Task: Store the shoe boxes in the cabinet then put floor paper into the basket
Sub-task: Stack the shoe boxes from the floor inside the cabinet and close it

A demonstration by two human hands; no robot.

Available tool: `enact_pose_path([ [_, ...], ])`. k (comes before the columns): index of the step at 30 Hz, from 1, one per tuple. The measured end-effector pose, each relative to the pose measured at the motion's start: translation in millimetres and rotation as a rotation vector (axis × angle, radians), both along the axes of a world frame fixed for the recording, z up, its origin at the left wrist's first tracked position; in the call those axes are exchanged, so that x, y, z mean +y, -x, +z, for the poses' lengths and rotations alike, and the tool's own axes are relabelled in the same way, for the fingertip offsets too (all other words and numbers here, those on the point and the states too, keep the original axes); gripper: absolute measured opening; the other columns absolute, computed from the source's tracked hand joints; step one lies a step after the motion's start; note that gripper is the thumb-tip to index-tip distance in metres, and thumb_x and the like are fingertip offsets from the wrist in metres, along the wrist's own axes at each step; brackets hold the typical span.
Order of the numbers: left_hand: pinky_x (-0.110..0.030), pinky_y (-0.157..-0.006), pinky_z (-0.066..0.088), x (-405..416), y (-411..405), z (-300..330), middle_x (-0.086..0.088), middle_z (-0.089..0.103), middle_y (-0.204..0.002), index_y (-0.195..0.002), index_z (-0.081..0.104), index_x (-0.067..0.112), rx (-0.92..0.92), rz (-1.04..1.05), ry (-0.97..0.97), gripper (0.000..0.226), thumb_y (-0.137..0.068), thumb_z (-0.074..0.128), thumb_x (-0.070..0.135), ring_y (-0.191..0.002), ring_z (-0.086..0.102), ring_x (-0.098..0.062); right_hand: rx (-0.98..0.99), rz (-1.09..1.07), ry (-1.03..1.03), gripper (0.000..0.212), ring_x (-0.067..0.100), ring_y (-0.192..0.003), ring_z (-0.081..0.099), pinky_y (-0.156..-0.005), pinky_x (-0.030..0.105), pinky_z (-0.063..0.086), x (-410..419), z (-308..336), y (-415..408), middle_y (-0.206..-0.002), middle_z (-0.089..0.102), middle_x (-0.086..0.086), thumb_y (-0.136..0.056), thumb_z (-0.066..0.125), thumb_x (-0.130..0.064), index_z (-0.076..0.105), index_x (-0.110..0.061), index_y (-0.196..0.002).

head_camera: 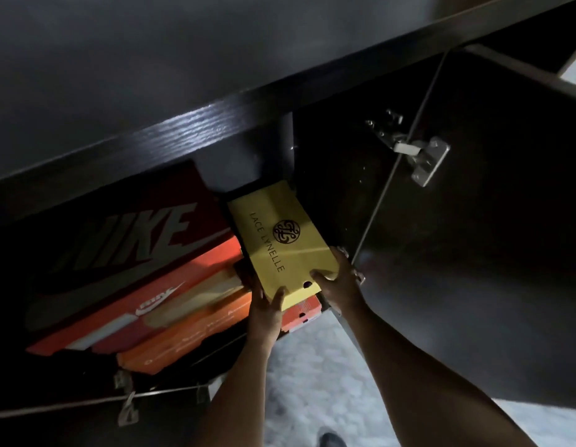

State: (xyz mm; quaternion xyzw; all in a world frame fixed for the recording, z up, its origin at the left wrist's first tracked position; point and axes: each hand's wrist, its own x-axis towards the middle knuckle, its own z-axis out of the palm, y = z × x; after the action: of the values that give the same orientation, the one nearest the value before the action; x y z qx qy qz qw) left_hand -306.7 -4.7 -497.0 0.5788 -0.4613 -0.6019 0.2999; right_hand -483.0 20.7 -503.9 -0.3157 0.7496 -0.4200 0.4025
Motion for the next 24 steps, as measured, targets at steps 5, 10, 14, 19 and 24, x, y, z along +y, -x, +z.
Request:
enact_pose_path([
  [5, -0.016, -0.096, 0.049, -21, 9, -13, 0.005, 0.069, -0.129, -0.146, 0.046, 0.019, 0.016, -0.004, 0.092, 0.056, -0.095, 0.068, 0.025, -0.119, 0.064, -0.01, 0.064, -0.051, -0.111, 0.098, 0.035, -0.132, 0.051, -0.106, 0.055, 0.048, -37, -32, 2, -0.145, 0.045, 0.013, -0.066, 0.057, -0.087, 0.034, -0.036, -0.147],
  [10, -0.018, -0.101, 0.044, -18, 14, 10, 0.007, 0.063, -0.13, -0.145, 0.048, 0.016, -0.115, 0.036, -0.006, 0.061, -0.095, 0.063, 0.046, -0.127, 0.057, -0.015, 0.161, -0.019, -0.2, 0.09, 0.041, -0.152, 0.027, -0.121, 0.052, 0.027, -24, 20, -9, -0.167, 0.022, 0.016, -0.096, 0.056, -0.062, 0.009, -0.029, -0.165],
  [14, -0.048, -0.103, 0.048, 18, 5, 30, -0.02, 0.064, -0.133, -0.142, 0.05, 0.011, -0.319, 0.099, -0.082, 0.048, -0.104, 0.045, 0.04, -0.121, 0.061, -0.04, 0.11, -0.164, -0.134, 0.073, 0.033, -0.141, 0.047, -0.113, 0.049, 0.042, 35, 34, -21, -0.15, 0.051, 0.012, -0.093, 0.052, -0.065, 0.036, -0.031, -0.155],
  [19, -0.049, -0.093, 0.055, 91, 5, 50, -0.027, 0.067, -0.124, -0.127, 0.064, 0.008, -0.504, -0.329, -0.13, 0.032, -0.099, 0.052, 0.019, -0.111, 0.066, -0.041, 0.092, -0.153, -0.355, 0.042, 0.034, -0.126, 0.058, -0.097, 0.033, 0.043, 167, 56, -35, -0.13, 0.067, 0.015, -0.101, 0.059, -0.042, 0.064, -0.011, -0.129],
  [24, -0.042, -0.092, 0.054, 202, 34, 107, -0.015, 0.063, -0.13, -0.118, 0.064, 0.008, -0.566, -0.894, -0.075, 0.029, -0.101, 0.047, 0.026, -0.115, 0.062, -0.033, 0.01, -0.23, -0.53, 0.051, 0.031, -0.135, 0.055, -0.108, 0.031, 0.04, 303, 80, -20, -0.146, 0.059, 0.013, -0.099, 0.063, -0.04, 0.058, -0.009, -0.139],
])
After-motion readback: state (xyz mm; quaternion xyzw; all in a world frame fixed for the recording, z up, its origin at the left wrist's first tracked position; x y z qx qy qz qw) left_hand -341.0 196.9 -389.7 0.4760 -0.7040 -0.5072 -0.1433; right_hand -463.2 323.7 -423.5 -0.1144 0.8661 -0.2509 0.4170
